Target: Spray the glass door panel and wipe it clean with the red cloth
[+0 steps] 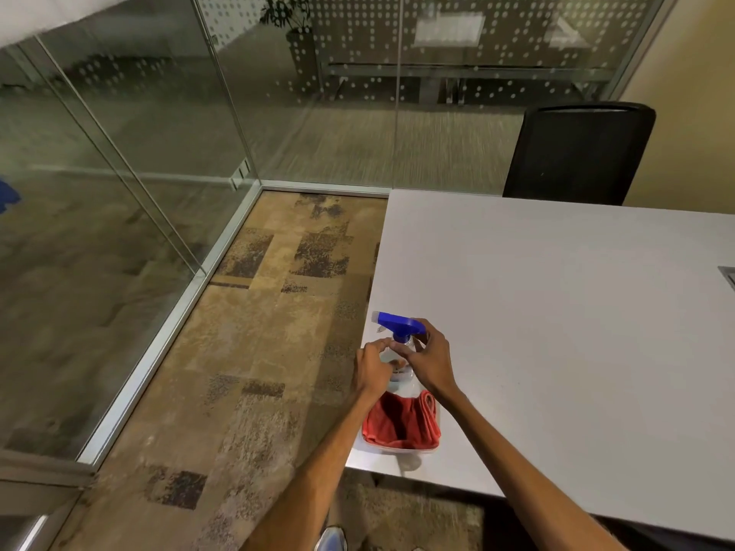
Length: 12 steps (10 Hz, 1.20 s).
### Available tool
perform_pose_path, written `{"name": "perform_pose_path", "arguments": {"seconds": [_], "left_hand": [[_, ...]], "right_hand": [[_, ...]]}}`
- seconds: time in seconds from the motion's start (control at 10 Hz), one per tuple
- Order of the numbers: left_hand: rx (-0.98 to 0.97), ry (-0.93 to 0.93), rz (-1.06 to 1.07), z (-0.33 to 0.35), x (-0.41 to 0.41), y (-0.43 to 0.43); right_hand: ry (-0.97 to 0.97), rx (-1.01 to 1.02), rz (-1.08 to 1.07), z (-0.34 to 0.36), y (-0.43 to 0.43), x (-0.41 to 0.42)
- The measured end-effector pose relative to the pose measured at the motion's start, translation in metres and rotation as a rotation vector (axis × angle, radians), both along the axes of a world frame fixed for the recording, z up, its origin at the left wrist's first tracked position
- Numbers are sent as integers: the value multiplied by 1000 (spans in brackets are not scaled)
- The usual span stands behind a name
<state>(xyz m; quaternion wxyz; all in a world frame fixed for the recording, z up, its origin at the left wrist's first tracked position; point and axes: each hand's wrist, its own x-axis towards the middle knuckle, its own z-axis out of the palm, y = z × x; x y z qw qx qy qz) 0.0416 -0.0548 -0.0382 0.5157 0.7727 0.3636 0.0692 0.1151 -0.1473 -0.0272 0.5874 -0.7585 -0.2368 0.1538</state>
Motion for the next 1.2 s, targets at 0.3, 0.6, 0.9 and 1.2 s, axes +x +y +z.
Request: {"name": "perform_pose_path", "arguments": {"seconds": [0.3,0.6,0.9,1.2], "left_hand": [[75,6,-8,0,-2,0],[101,-54,58,3,-7,-11],[86,-134,221,12,-26,-22],[194,-149,336,27,-64,-29]], "right_hand": [[-29,-26,68,-7,3,0],[-69,-132,70,-10,2,-1],[-108,-161,-65,-12,-11,-18],[-87,-77,-348,1,-11,-57]]}}
